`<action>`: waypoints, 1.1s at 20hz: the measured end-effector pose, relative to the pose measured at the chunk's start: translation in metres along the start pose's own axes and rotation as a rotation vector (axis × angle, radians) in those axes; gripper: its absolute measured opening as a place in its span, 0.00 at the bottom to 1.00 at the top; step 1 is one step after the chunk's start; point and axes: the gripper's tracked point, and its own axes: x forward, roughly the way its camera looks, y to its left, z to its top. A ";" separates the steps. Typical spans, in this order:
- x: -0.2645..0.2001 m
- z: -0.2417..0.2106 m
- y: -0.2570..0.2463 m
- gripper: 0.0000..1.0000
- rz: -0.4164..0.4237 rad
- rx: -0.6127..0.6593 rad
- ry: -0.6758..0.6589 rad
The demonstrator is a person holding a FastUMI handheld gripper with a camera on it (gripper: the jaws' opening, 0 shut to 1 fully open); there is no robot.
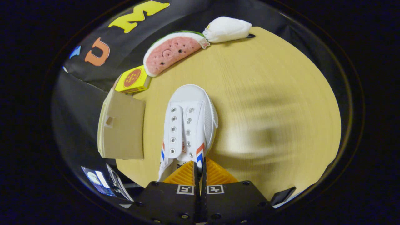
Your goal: Open the storage box then place both shoes into the box .Put the left shoe in first, then the right shoe, with the right side of both shoes facing outward in a uniform manner.
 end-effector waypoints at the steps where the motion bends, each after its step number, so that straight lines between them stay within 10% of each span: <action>1: -0.015 0.002 0.008 0.00 0.005 -0.013 -0.014; 11: -0.055 0.026 0.173 0.00 -0.005 -0.160 -0.086; 22: 0.014 0.009 0.310 0.00 -0.067 -0.219 -0.099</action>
